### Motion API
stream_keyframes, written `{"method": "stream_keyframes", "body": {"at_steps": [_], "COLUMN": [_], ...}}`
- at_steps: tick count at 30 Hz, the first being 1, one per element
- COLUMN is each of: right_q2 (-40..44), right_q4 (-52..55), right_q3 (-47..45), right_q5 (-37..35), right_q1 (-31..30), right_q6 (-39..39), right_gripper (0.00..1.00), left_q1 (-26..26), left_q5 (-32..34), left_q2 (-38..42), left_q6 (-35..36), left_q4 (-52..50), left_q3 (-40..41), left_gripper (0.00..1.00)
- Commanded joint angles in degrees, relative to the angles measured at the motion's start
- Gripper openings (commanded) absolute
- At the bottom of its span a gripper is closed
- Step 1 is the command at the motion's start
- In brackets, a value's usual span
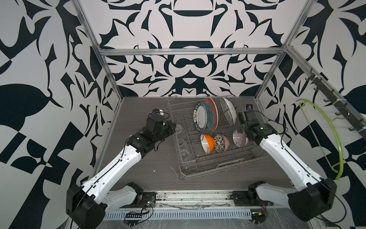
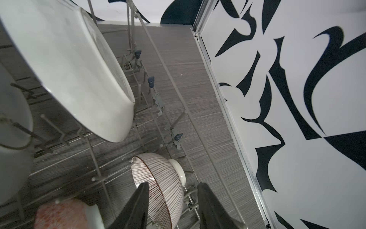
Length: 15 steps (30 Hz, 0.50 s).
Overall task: Load bowls into a dish rack
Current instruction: Adjust the dish rack at the center of the board.
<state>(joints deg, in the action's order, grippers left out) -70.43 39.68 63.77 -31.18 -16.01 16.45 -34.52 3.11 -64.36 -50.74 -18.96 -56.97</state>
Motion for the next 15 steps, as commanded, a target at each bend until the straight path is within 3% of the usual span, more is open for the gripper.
{"method": "stream_keyframes", "body": {"at_steps": [1, 4, 10, 15], "right_q2": [-2.3, -4.2, -4.4, -4.9], "right_q4": [-0.6, -0.4, -1.1, -1.4], "right_q3": [4.7, 5.7, 5.1, 5.2], "right_q5": [3.7, 5.7, 6.5, 7.2], "right_q1": [2.1, 3.2, 3.5, 3.8], "right_q6": [-2.7, -3.0, -2.9, -3.2], "right_gripper": [0.45, 0.44, 0.44, 0.44], "left_q1": [0.0, 1.4, 10.4, 14.6], "left_q5": [5.9, 8.2, 1.0, -1.4], "left_q2": [-1.9, -3.0, -4.0, -6.4], "left_q6": [10.7, 13.5, 15.0, 17.5], "left_q4": [-5.1, -7.6, -8.4, -10.1], "left_q3": [-3.7, -6.4, -9.0, -12.5], "left_gripper": [0.0, 0.0, 0.0, 0.0]}}
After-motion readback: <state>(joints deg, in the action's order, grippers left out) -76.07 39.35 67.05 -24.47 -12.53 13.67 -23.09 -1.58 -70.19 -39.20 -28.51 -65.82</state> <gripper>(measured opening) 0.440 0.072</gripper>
